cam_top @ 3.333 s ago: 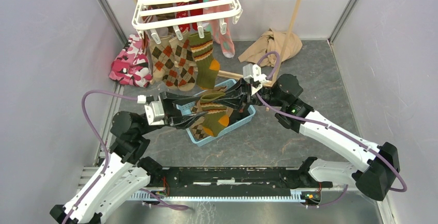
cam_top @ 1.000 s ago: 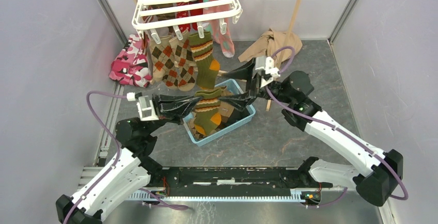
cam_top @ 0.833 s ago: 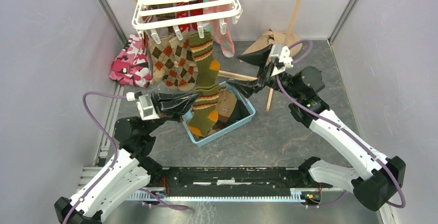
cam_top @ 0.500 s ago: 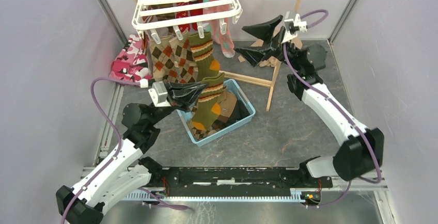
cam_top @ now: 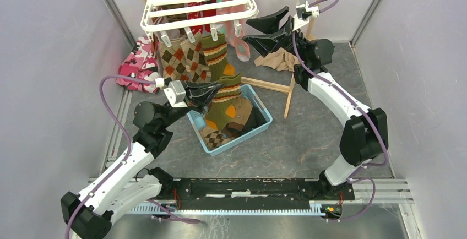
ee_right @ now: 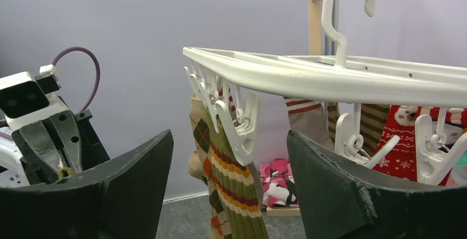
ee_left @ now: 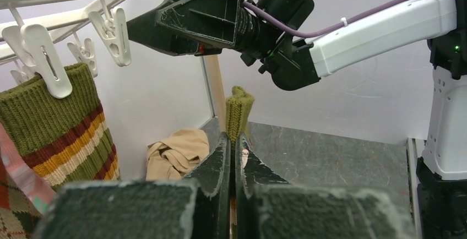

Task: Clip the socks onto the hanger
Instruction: Open the clamp at the hanger.

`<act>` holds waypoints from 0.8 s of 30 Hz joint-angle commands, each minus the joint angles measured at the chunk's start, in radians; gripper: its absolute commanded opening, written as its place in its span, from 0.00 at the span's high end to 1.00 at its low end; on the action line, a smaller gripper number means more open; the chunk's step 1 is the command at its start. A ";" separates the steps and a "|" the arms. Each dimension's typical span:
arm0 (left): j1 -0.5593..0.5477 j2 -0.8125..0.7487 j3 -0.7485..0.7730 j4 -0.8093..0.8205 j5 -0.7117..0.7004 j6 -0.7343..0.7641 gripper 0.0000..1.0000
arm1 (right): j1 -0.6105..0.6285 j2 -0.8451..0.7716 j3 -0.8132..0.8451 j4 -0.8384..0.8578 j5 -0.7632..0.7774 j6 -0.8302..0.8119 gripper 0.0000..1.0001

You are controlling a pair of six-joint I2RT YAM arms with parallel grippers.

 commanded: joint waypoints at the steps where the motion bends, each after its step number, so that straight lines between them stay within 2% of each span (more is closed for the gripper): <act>1: 0.000 0.003 0.024 0.040 -0.028 0.026 0.98 | 0.012 0.018 0.053 0.092 0.031 0.054 0.19; 11: 0.001 0.015 0.042 0.014 -0.030 0.054 0.98 | 0.061 0.052 0.080 -0.002 0.115 -0.023 0.19; 24: 0.001 0.008 0.049 -0.010 -0.021 0.092 0.98 | 0.095 0.114 0.141 0.012 0.162 0.016 0.19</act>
